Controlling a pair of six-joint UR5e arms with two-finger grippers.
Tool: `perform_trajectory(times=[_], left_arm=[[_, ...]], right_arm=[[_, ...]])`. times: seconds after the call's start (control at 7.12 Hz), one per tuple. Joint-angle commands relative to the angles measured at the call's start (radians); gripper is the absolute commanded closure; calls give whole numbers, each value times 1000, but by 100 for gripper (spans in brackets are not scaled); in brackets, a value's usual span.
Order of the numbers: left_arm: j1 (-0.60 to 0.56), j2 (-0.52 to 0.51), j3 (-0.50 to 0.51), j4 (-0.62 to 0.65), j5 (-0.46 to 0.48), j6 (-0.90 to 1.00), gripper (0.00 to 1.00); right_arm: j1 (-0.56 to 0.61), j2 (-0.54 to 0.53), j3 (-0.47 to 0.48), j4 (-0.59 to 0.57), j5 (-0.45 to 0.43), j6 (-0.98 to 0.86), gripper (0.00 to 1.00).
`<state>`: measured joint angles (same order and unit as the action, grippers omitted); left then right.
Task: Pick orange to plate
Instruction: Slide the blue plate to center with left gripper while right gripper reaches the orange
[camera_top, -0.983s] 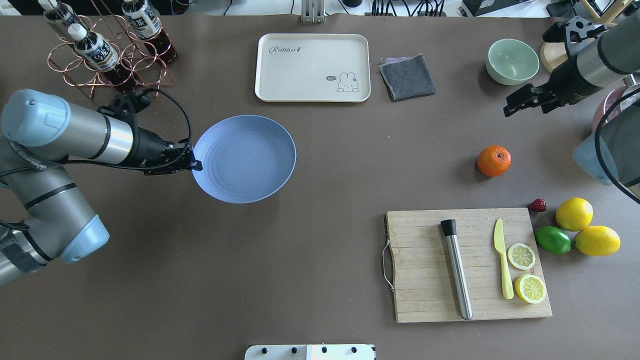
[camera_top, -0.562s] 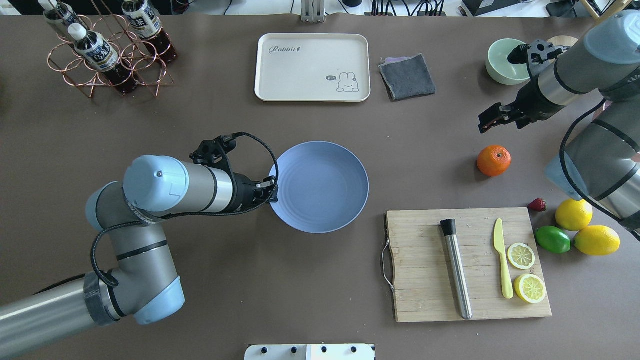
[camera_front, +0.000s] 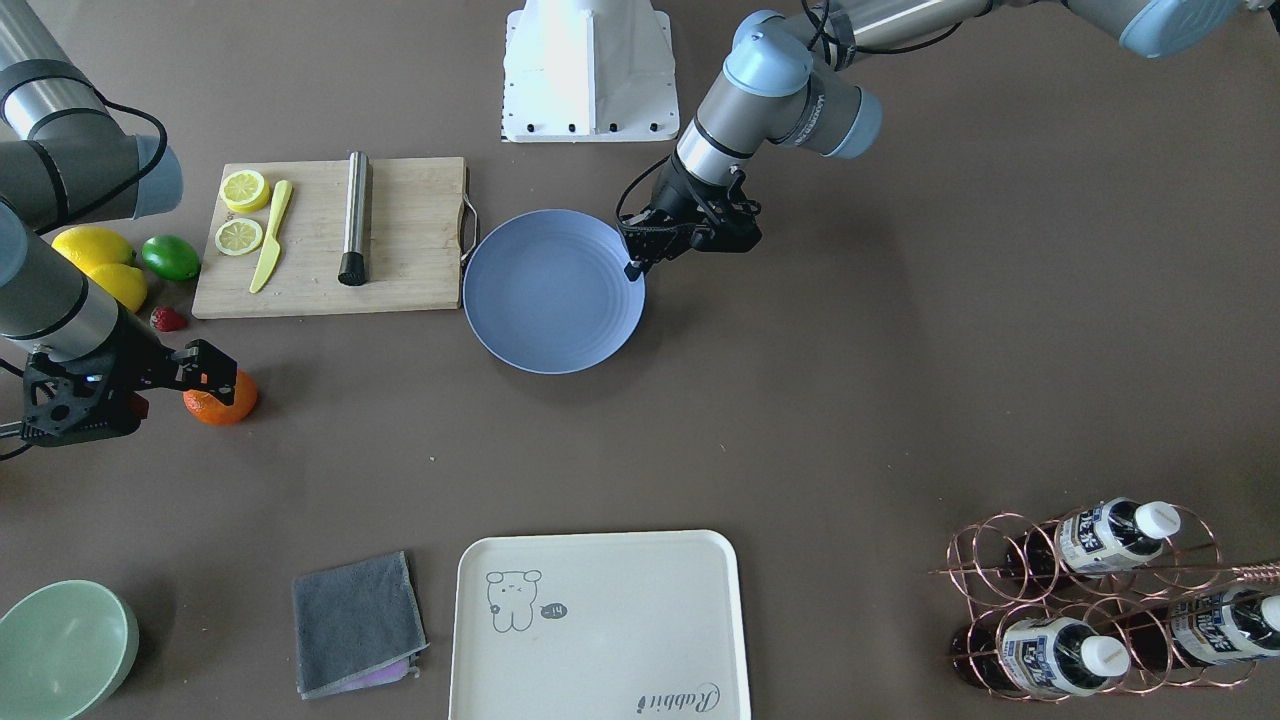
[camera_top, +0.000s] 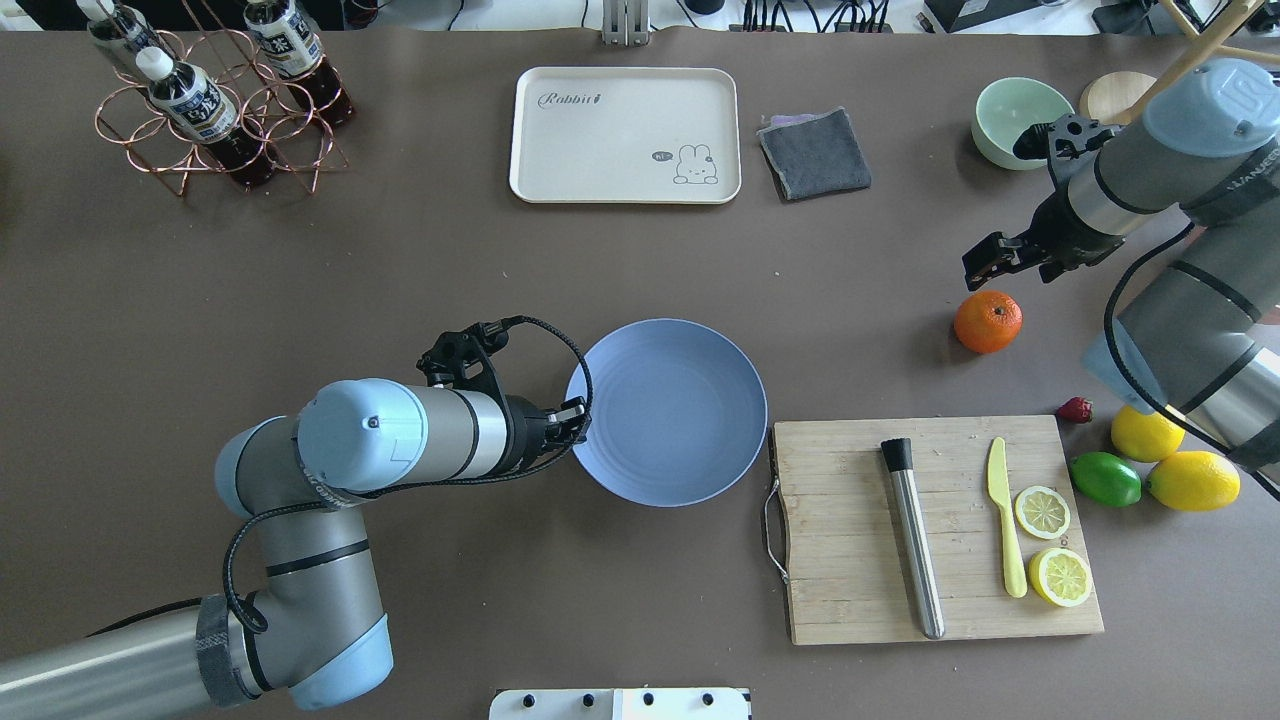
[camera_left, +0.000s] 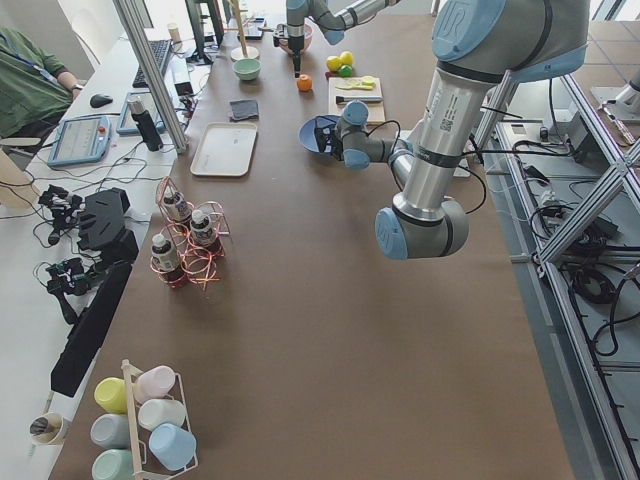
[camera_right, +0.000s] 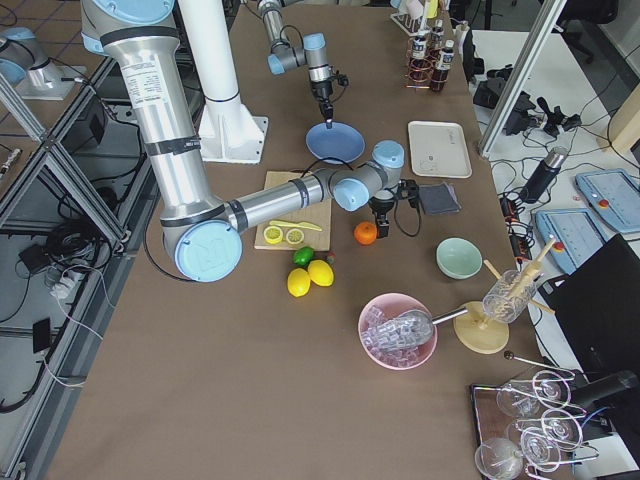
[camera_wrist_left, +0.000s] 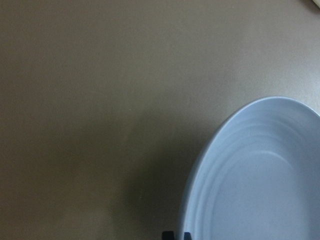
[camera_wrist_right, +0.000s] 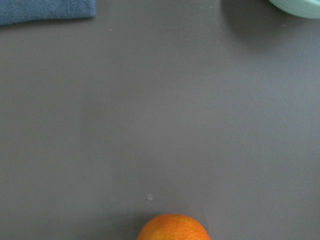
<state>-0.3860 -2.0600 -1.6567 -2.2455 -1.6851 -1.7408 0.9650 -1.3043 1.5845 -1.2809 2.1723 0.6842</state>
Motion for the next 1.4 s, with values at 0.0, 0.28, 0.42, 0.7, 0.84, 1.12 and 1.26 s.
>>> perform_trajectory(times=[0.0, 0.28, 0.42, 0.7, 0.84, 1.12, 1.26], left_arm=[[-56, 11, 17, 3, -10, 23, 100], [-60, 11, 49, 1, -8, 30, 100], [-60, 11, 51, 3, -5, 29, 100], [-82, 26, 45, -2, 5, 29, 2], [-89, 29, 44, -2, 4, 30, 2], [-97, 29, 43, -2, 1, 32, 2], [-100, 28, 35, 0, -2, 32, 2]], right_arm=[[-5, 2, -12, 0, 0, 0, 0], [-18, -4, -14, 0, -2, 0, 0], [-28, -6, -15, 0, -9, 2, 0], [-49, -6, -27, 2, -34, 2, 0], [-70, -3, -31, 2, -61, 2, 0], [-92, 6, -43, 8, -74, 2, 7], [-94, 5, -43, 8, -74, 2, 83]])
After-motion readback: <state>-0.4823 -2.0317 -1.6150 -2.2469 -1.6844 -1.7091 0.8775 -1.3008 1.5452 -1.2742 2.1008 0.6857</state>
